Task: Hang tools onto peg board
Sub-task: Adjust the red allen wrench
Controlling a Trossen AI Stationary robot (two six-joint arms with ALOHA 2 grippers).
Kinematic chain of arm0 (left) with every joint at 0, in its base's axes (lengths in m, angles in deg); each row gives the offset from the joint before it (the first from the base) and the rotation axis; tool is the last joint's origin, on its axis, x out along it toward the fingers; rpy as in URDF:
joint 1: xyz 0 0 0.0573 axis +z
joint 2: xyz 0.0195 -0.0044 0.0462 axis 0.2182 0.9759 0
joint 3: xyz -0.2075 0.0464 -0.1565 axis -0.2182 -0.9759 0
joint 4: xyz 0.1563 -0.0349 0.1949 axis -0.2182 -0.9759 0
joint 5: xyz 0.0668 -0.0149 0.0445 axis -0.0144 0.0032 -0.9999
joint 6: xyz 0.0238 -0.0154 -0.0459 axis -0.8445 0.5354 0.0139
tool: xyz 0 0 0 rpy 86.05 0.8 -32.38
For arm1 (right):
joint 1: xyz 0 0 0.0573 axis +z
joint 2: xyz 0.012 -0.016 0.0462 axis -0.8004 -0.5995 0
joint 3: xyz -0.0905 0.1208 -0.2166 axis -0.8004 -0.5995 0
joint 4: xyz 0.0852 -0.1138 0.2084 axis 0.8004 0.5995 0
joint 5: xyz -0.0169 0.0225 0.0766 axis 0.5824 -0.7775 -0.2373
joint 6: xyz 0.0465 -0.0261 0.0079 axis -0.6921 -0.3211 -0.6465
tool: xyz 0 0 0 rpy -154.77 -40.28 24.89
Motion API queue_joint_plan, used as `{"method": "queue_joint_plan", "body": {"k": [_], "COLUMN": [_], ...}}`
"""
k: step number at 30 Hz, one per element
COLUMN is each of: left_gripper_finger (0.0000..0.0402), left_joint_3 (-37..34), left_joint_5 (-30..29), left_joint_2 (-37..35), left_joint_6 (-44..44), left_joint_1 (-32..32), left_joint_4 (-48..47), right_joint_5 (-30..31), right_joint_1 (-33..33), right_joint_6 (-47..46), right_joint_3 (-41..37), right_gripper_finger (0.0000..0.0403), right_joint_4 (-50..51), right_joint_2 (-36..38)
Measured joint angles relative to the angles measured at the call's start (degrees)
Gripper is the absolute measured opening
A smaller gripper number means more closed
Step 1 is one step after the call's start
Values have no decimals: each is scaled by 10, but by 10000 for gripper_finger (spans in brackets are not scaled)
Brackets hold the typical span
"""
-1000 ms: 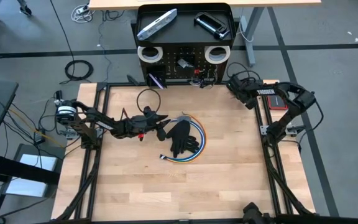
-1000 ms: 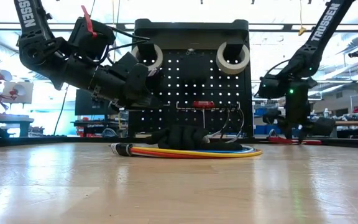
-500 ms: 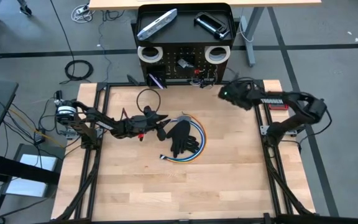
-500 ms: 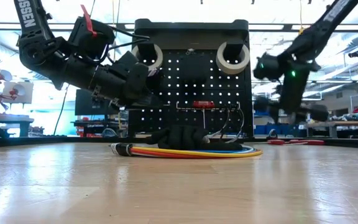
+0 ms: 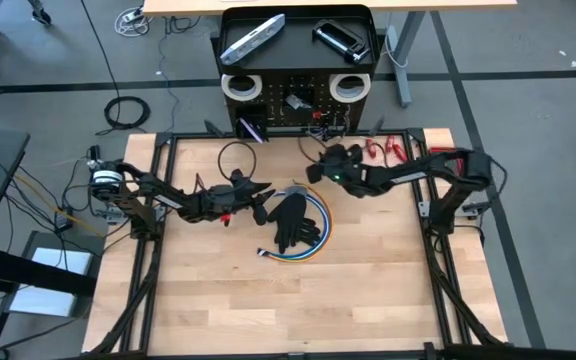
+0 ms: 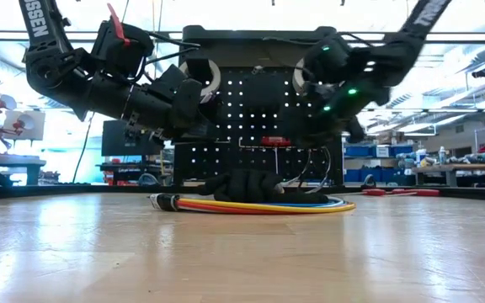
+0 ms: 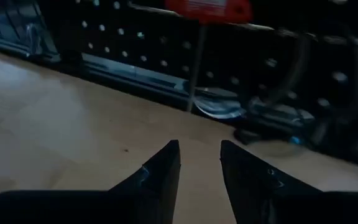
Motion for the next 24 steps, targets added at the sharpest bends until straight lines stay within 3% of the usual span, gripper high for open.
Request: {"method": "queue_joint_plan", "body": {"k": [7, 14, 19, 24], "left_gripper_finger": [120, 120, 120, 120], "left_joint_3": [0, 0, 0, 0], "left_joint_5": [0, 0, 0, 0], "left_joint_2": [0, 0, 0, 0], "left_joint_6": [0, 0, 0, -2], "left_joint_1": [0, 0, 0, 0], "left_joint_4": [-1, -1, -2, -2], "right_joint_5": [-26, -49, -99, -88], "right_joint_1": [-38, -80, -100, -111], "right_joint_6": [41, -27, -88, -100], "right_joint_3": [139, 265, 299, 300], "right_gripper_finger": [105, 94, 100, 110], "right_joint_4": [52, 194, 217, 216], "right_joint_2": [-102, -182, -215, -220]}}
